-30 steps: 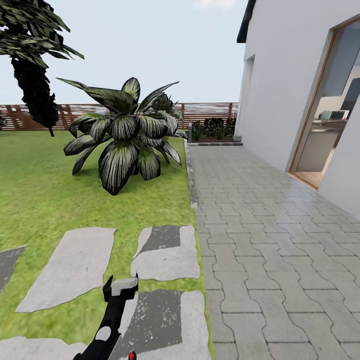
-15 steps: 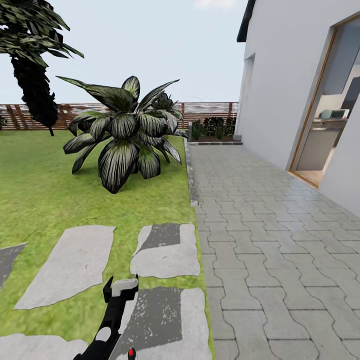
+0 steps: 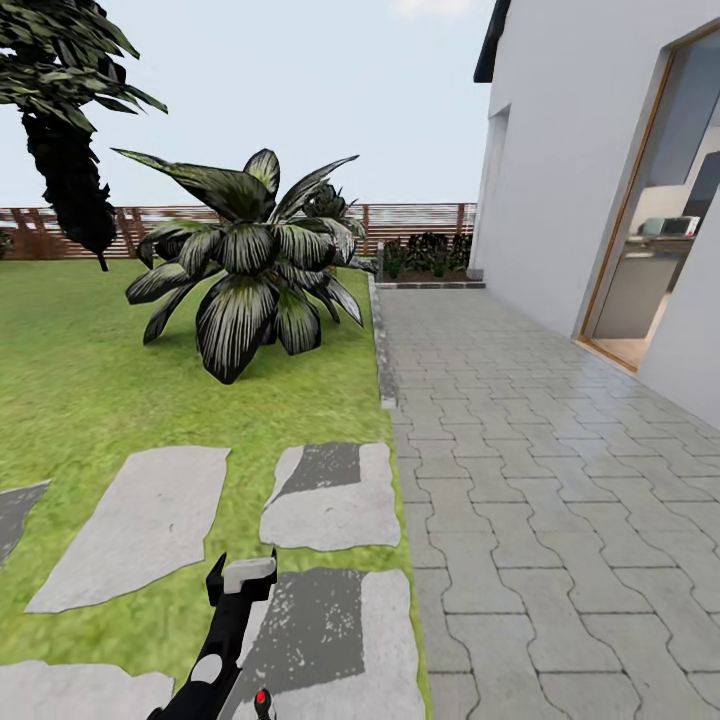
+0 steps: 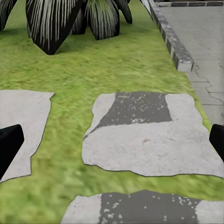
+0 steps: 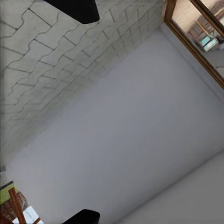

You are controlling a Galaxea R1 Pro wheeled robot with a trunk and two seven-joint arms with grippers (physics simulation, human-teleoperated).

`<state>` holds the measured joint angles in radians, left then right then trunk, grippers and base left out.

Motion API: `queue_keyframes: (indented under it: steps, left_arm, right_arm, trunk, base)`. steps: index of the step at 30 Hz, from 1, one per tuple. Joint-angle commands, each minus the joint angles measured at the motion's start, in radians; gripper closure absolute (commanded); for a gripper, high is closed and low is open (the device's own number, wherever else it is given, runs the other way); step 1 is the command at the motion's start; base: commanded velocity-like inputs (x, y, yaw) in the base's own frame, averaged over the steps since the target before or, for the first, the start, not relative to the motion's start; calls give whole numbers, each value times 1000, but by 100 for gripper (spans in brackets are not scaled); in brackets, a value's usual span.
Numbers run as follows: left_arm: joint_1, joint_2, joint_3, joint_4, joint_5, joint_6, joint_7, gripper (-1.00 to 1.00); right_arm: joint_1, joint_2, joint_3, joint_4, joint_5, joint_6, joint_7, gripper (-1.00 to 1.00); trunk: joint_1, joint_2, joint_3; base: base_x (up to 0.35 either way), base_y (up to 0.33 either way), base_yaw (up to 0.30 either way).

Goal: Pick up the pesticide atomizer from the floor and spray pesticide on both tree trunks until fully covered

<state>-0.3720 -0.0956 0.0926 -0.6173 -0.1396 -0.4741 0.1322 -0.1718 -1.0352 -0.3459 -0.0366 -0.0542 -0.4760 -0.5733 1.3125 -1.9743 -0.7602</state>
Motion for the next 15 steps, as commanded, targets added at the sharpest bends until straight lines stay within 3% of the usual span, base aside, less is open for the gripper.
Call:
queue_keyframes:
  steps: [1,15]
  left_arm:
    - [-1,-1,4,1,-11,-3,4,-100]
    - [-1,-1,4,1,-11,-4,4,-100]
  right_arm:
    - [-2,0,1,1,-6,-7,1,-100]
    - [-2,3,1,-55,-8,-12,-2,-100]
  trunk:
    - [4,-8,-4]
    - [57,-106,-48]
  base:
    - [0,0,0]
    - [0,0,0]
